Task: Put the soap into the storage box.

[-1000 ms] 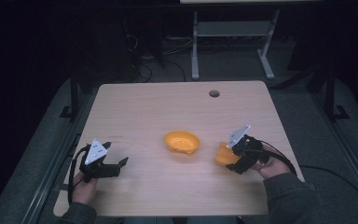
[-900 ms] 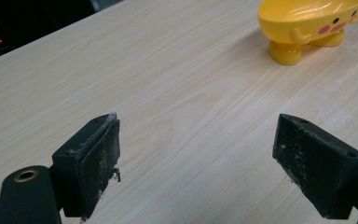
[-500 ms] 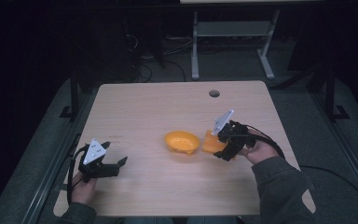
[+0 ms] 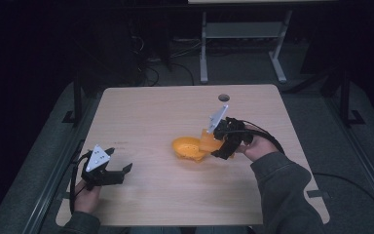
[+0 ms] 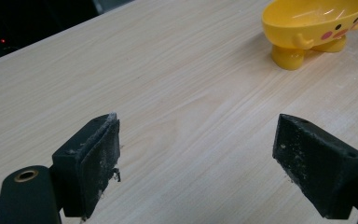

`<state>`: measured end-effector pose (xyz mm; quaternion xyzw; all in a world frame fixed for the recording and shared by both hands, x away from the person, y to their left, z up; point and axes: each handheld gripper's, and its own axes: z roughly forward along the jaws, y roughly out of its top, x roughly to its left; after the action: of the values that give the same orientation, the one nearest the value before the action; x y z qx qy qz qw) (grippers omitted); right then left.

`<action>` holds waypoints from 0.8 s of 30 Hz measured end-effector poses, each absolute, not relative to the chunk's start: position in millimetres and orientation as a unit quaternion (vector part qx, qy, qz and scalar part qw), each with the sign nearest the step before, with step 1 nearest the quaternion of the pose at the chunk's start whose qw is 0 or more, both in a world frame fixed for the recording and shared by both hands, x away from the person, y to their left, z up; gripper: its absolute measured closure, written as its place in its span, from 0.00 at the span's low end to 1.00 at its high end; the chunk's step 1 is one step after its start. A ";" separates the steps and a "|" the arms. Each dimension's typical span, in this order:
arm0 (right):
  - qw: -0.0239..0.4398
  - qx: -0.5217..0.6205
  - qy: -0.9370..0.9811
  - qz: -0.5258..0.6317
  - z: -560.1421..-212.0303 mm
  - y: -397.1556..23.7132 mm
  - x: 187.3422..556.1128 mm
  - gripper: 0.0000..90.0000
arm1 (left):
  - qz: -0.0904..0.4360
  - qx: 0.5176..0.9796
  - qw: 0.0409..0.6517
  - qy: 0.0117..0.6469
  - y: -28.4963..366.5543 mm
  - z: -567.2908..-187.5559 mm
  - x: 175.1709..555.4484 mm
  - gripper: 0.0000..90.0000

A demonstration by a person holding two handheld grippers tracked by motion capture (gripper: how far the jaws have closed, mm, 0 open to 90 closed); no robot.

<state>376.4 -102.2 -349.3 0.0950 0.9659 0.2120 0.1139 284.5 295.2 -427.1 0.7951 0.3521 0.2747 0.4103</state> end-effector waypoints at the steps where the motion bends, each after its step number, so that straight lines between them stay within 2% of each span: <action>1: 0.113 0.092 0.966 0.212 -348.4 -100.0 377.5 0.23 | 0.275 0.794 0.411 0.352 295.5 -427.0 284.6 0.16; 24: 0.098 0.059 0.969 0.221 -351.4 -54.9 390.9 0.23 | 0.275 0.791 0.415 0.356 297.1 -426.2 284.3 0.16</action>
<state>390.9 -54.9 -351.4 0.0591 0.9686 0.2209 0.0976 284.3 297.1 -426.2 0.7913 0.3556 0.2746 0.4147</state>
